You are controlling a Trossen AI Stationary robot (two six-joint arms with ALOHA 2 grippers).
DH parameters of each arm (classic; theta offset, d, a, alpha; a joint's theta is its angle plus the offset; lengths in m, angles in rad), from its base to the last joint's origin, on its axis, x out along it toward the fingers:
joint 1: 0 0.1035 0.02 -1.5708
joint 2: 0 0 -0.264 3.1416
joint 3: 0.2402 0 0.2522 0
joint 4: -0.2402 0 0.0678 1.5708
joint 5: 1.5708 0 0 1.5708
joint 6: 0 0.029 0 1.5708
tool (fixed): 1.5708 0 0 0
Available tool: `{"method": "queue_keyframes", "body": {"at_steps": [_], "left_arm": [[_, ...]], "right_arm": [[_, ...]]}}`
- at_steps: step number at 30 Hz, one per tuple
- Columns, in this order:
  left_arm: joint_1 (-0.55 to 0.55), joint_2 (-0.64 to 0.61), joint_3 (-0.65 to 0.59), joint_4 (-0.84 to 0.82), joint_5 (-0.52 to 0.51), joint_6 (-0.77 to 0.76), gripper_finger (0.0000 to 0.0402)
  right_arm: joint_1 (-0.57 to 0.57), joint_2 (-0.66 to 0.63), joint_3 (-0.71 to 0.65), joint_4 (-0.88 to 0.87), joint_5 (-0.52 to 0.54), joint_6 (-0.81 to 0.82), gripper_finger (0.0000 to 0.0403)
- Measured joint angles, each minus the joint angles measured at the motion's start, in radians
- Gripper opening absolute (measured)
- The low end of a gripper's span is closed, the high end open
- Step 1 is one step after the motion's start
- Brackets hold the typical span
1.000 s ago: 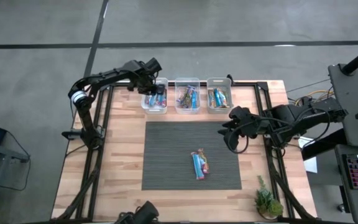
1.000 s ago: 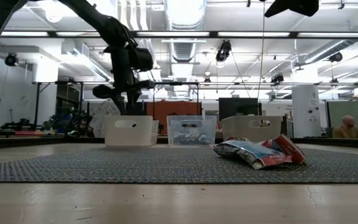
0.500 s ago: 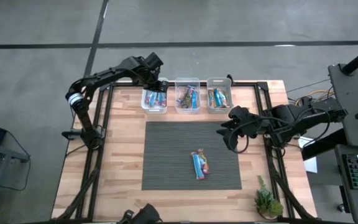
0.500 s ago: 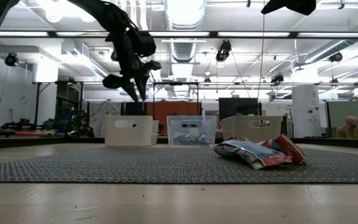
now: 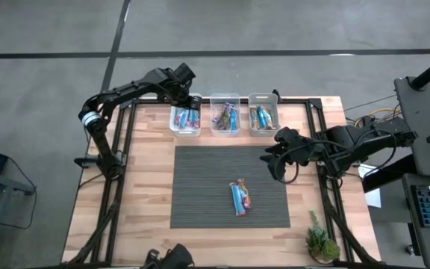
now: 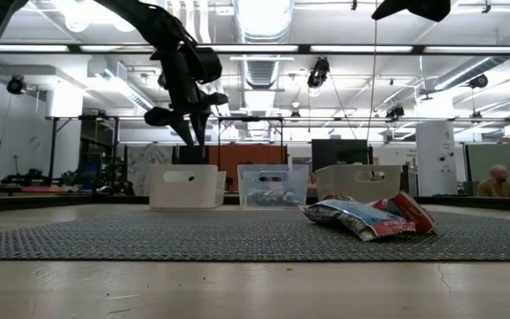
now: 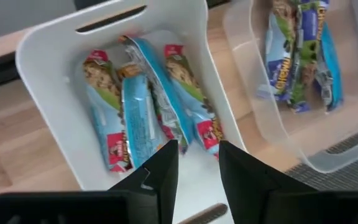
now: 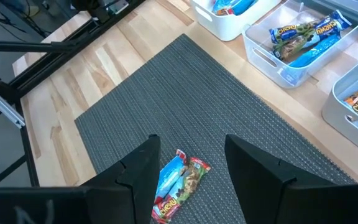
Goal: Pick and place Granola Bars by type
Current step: Put the yellow granola bar into the white bin
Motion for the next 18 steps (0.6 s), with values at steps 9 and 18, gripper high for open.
{"method": "queue_keyframes", "body": {"at_steps": [9, 18], "left_arm": [[0.011, 0.000, 0.000, 0.013, -0.102, 0.030, 0.0099], [0.016, 0.082, -0.004, 0.010, -0.085, 0.033, 0.0099]], "right_arm": [[0.000, 0.000, 0.000, 0.003, 0.000, 0.000, 0.0171], [0.000, 0.000, 0.000, 0.004, 0.000, 0.024, 0.0171]]}}
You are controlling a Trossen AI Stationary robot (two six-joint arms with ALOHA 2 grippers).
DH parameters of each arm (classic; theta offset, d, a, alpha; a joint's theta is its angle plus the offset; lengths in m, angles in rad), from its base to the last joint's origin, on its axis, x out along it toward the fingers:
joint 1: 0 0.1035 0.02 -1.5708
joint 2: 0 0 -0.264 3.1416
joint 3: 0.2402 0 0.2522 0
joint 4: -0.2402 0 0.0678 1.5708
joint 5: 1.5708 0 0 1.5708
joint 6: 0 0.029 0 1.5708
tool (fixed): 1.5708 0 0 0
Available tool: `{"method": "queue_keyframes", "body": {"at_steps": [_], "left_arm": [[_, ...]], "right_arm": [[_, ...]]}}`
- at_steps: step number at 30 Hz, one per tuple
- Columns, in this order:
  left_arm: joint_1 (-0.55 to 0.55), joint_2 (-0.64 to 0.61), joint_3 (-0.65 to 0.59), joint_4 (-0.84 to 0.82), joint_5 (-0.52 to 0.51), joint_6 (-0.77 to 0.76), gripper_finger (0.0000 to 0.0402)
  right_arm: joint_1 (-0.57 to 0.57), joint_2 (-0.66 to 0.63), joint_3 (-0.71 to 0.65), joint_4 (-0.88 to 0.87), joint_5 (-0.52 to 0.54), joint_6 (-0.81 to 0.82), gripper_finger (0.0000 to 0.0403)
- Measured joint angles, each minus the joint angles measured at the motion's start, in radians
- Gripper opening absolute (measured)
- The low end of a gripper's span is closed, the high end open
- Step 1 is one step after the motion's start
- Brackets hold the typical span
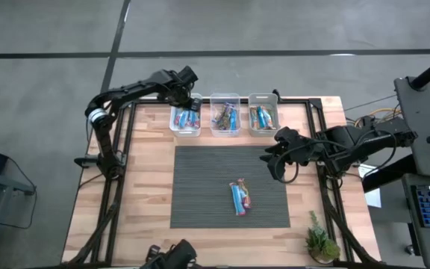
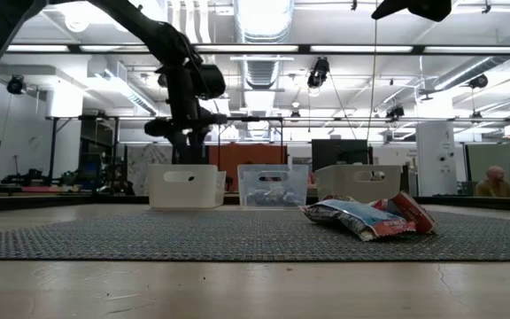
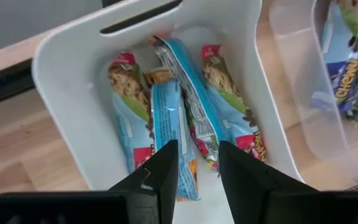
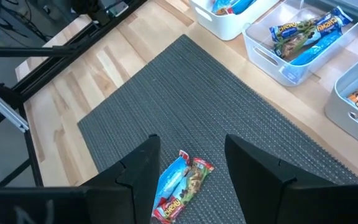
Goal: Pick and place Granola Bars by type
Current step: Put the yellow granola bar into the white bin
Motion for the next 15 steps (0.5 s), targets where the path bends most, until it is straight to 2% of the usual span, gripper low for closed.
{"method": "queue_keyframes", "body": {"at_steps": [15], "left_arm": [[-0.003, 0.091, 0.000, -0.015, -0.008, 0.025, 0.0099]], "right_arm": [[0.000, 0.000, 0.000, 0.001, 0.000, 0.021, 0.0171]]}}
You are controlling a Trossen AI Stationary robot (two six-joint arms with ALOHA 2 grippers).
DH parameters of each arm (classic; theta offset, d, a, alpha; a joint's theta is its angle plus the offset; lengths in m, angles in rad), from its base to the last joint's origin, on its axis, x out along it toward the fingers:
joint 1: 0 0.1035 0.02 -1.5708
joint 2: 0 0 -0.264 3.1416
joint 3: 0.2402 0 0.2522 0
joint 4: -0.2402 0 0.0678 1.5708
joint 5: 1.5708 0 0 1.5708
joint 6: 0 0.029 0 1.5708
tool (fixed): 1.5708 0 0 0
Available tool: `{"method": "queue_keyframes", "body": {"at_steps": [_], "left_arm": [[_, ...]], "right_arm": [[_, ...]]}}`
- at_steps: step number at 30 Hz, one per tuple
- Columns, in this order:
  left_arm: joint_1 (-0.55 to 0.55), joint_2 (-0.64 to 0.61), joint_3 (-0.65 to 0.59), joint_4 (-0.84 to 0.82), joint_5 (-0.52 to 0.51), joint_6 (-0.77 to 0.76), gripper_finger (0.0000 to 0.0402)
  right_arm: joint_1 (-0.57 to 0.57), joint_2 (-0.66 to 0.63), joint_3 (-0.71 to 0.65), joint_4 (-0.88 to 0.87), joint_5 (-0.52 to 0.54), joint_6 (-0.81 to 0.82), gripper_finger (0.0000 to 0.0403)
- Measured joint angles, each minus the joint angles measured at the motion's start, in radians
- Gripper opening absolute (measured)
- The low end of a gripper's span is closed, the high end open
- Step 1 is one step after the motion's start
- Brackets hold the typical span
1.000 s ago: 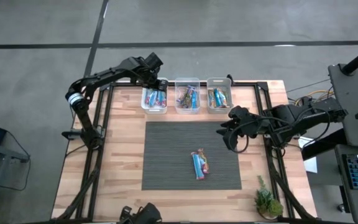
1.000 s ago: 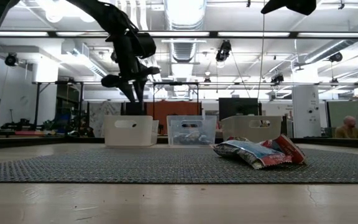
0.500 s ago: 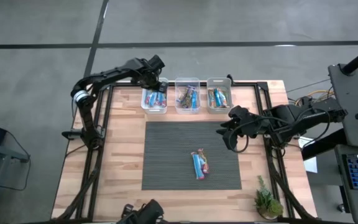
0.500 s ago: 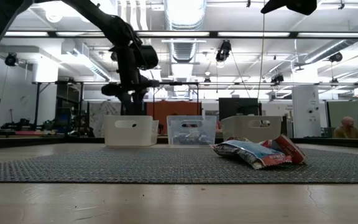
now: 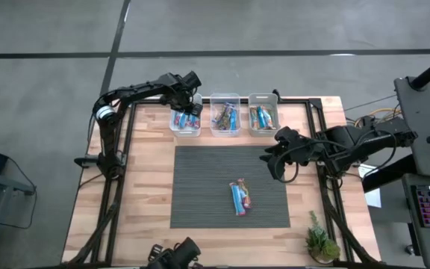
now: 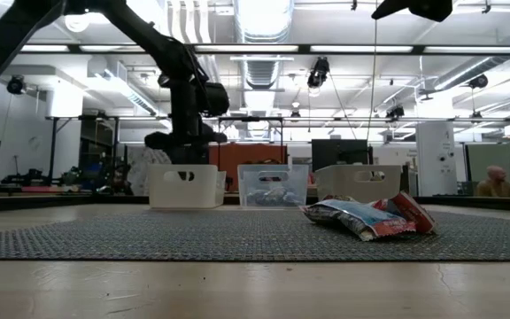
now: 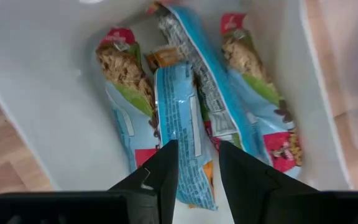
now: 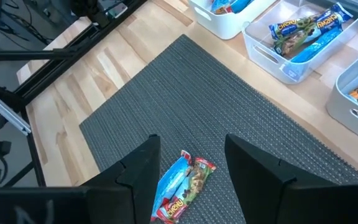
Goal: Pick and place Granola Bars by type
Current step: Put the yellow granola bar into the white bin
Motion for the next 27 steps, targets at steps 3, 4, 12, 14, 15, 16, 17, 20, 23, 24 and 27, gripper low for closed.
{"method": "queue_keyframes", "body": {"at_steps": [3, 4, 12, 14, 15, 16, 17, 20, 23, 24, 27], "left_arm": [[-0.002, 0.019, 0.000, 0.000, -0.009, 0.001, 0.0099], [-0.002, 0.023, 0.000, -0.001, -0.010, 0.003, 0.0099], [-0.003, 0.047, 0.000, 0.003, -0.037, 0.012, 0.0099], [-0.003, 0.048, 0.000, 0.004, -0.038, 0.011, 0.0099], [-0.003, 0.050, 0.000, 0.004, -0.039, 0.012, 0.0099], [-0.003, 0.054, 0.000, 0.007, -0.039, 0.012, 0.0099], [-0.003, 0.059, 0.000, 0.008, -0.039, 0.012, 0.0099], [-0.003, 0.071, 0.000, 0.007, -0.039, 0.012, 0.0099], [-0.003, 0.083, 0.000, 0.010, -0.042, 0.012, 0.0099], [-0.003, 0.087, 0.000, 0.010, -0.044, 0.012, 0.0099], [-0.003, 0.098, -0.001, 0.011, -0.048, 0.012, 0.0099]], "right_arm": [[0.000, 0.000, 0.000, 0.000, 0.000, 0.006, 0.0171], [0.000, 0.000, 0.000, 0.000, 0.000, 0.007, 0.0171], [0.000, 0.000, 0.000, 0.000, 0.000, 0.007, 0.0171], [0.000, 0.000, 0.000, 0.000, 0.000, 0.006, 0.0171], [0.000, 0.000, 0.000, 0.000, 0.000, 0.007, 0.0171], [0.000, 0.000, 0.000, 0.000, 0.000, 0.007, 0.0171], [0.000, 0.000, 0.000, 0.000, 0.000, 0.007, 0.0171], [0.000, 0.000, 0.000, 0.000, 0.000, 0.007, 0.0171], [0.000, 0.000, 0.000, 0.000, 0.000, 0.007, 0.0171], [0.000, 0.000, 0.000, 0.000, 0.000, 0.007, 0.0171], [0.000, 0.000, 0.000, 0.000, 0.000, 0.007, 0.0171]]}}
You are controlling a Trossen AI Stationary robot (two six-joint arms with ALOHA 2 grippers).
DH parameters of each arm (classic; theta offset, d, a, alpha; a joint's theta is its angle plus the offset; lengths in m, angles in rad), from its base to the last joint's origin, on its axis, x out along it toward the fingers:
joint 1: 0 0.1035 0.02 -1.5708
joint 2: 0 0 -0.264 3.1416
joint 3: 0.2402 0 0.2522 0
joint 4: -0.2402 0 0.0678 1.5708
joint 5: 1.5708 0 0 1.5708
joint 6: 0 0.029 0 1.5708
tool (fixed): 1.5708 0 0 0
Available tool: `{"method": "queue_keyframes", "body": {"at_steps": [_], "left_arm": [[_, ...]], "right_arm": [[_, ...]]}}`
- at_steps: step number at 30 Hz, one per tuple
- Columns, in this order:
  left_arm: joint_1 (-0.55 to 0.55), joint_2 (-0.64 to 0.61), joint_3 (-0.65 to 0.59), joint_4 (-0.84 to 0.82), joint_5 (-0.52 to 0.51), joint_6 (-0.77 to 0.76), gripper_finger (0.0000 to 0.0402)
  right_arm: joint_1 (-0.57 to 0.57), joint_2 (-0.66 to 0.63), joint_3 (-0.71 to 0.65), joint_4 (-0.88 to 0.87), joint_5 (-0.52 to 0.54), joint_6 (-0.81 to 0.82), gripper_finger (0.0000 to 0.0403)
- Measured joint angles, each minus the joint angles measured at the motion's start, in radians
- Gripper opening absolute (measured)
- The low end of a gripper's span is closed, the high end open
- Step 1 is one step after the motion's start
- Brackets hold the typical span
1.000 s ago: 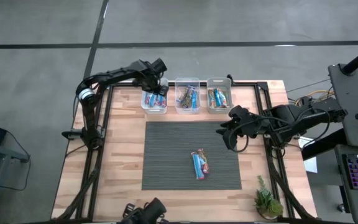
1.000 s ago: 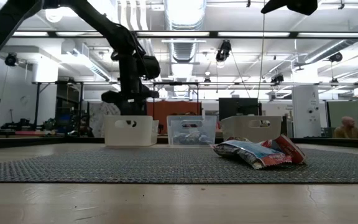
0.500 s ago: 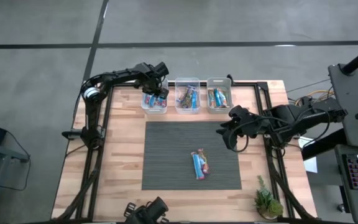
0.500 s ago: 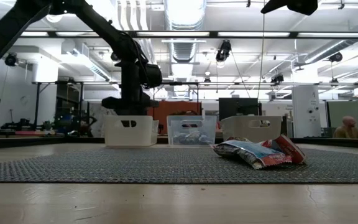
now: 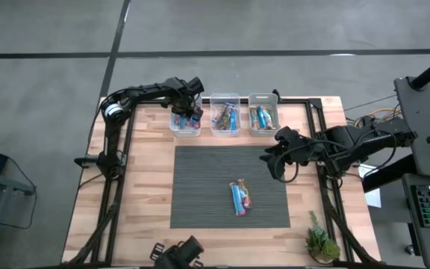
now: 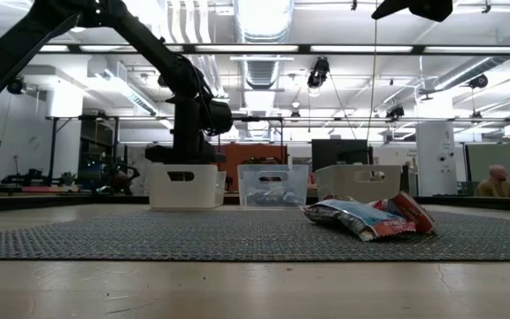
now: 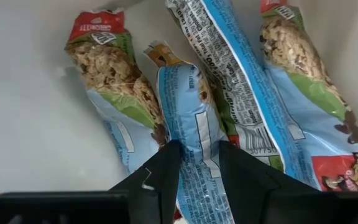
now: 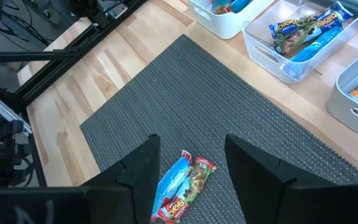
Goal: Pick and place Granola Bars by type
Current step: Put the yellow granola bar into the white bin
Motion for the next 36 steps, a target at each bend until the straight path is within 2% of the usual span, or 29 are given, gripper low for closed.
{"method": "queue_keyframes", "body": {"at_steps": [17, 30, 36], "left_arm": [[-0.002, -0.001, -0.072, 0.057, -0.024, 0.001, 0.0099], [-0.007, 0.007, 0.011, 0.028, -0.002, 0.043, 0.0099], [-0.008, 0.006, 0.012, 0.030, 0.002, 0.061, 0.0099]], "right_arm": [[0.000, 0.000, 0.000, -0.001, -0.001, -0.004, 0.0171], [0.000, 0.000, 0.000, 0.000, -0.002, -0.012, 0.0171], [0.000, 0.000, 0.000, 0.000, -0.002, -0.013, 0.0171]]}}
